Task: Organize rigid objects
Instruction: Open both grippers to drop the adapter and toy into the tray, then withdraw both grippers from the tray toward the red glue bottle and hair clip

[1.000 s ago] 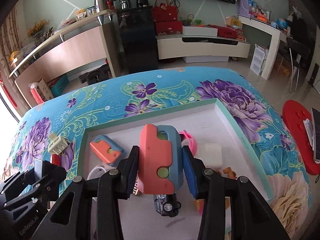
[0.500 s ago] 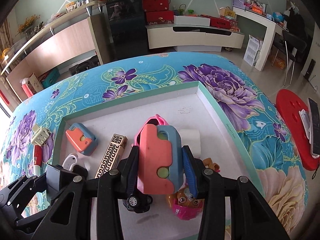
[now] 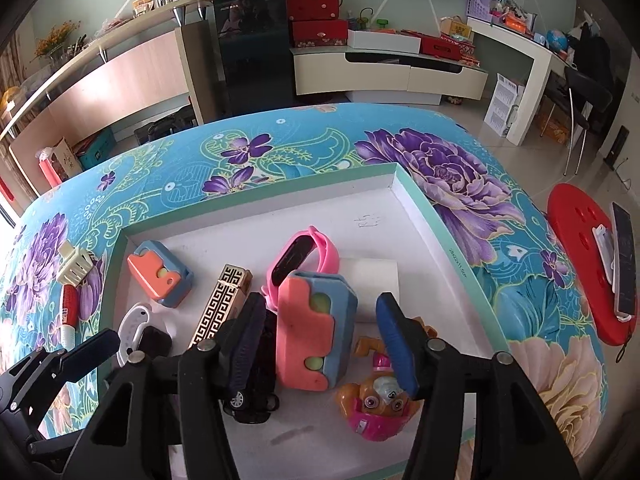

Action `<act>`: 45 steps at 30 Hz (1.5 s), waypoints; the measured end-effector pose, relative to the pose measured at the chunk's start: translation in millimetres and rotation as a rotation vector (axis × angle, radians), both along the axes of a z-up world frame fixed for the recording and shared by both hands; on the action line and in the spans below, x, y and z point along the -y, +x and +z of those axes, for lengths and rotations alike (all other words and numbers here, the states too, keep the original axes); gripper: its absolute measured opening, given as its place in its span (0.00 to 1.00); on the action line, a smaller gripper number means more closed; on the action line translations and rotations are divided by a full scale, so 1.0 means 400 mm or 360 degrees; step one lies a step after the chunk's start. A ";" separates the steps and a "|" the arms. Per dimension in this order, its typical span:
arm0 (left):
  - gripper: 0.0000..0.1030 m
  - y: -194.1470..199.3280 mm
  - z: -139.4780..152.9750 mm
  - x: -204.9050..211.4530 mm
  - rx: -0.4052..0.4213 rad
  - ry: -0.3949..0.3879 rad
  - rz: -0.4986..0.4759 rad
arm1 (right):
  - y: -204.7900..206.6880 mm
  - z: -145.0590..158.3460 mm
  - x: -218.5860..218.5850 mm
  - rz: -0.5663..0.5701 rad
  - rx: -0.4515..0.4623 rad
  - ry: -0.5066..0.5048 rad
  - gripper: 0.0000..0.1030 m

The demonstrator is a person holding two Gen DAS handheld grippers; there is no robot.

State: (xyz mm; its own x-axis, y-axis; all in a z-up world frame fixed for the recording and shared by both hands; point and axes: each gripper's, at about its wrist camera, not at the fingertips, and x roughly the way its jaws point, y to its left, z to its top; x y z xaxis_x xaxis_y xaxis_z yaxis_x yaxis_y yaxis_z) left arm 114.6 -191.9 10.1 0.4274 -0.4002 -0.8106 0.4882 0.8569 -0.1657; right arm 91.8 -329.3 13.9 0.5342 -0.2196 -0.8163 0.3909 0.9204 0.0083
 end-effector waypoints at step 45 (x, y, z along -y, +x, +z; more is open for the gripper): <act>1.00 0.162 -0.042 -0.641 -0.0066 -0.0020 0.1216 | 0.171 -0.056 -0.408 0.0440 0.0004 0.0097 0.88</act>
State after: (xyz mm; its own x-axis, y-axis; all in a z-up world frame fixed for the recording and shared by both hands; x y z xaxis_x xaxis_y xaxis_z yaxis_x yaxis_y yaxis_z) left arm 179.6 64.6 -6.8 0.5586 -0.0153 -0.8293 -0.2459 0.9518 -0.1832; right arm 160.2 -166.0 -8.6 0.5692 -0.0155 -0.8221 0.1249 0.9899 0.0677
